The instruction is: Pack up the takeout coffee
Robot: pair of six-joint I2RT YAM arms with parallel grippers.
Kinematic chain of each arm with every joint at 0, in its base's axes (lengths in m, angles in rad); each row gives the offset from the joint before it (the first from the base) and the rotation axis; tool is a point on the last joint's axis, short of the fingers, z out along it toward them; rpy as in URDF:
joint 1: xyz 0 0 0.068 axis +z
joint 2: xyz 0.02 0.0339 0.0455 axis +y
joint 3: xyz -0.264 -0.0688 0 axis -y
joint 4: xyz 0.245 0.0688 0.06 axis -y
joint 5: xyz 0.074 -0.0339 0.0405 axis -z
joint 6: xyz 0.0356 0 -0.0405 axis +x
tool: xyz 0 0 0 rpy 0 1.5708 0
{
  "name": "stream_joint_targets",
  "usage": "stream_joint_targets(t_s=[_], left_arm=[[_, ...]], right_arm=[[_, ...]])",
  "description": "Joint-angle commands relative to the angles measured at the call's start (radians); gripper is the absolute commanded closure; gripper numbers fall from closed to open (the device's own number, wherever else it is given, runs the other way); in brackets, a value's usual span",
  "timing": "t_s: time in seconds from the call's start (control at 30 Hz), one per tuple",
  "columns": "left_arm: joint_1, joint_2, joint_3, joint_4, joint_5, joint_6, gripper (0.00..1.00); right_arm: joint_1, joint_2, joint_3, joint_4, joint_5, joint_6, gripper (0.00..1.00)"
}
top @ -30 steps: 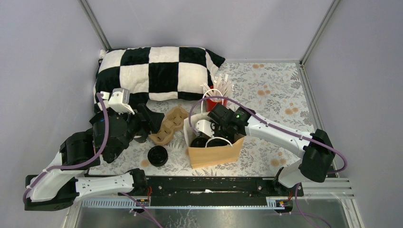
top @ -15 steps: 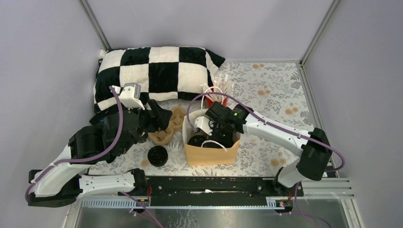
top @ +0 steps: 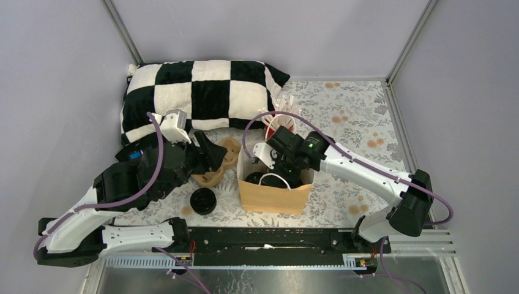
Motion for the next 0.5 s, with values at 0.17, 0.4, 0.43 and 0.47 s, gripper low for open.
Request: stream_joint_targets(t_s=[0.17, 0.4, 0.43, 0.47], left_arm=[[0.0, 0.024, 0.01, 0.042, 0.015, -0.013, 0.37], [0.0, 0.033, -0.001, 0.056, 0.023, -0.011, 0.38], [0.0, 0.035, -0.001, 0.056, 0.022, -0.01, 0.38], [0.0, 0.037, 0.0, 0.056, 0.02, -0.01, 0.38]], right_arm=[[0.029, -0.021, 0.198, -0.105, 0.113, 0.137, 0.01], [0.032, -0.037, 0.348, -0.172, 0.163, 0.188, 0.0], [0.033, -0.037, 0.384, -0.18, 0.183, 0.201, 0.0], [0.033, -0.037, 0.423, -0.185, 0.207, 0.214, 0.0]])
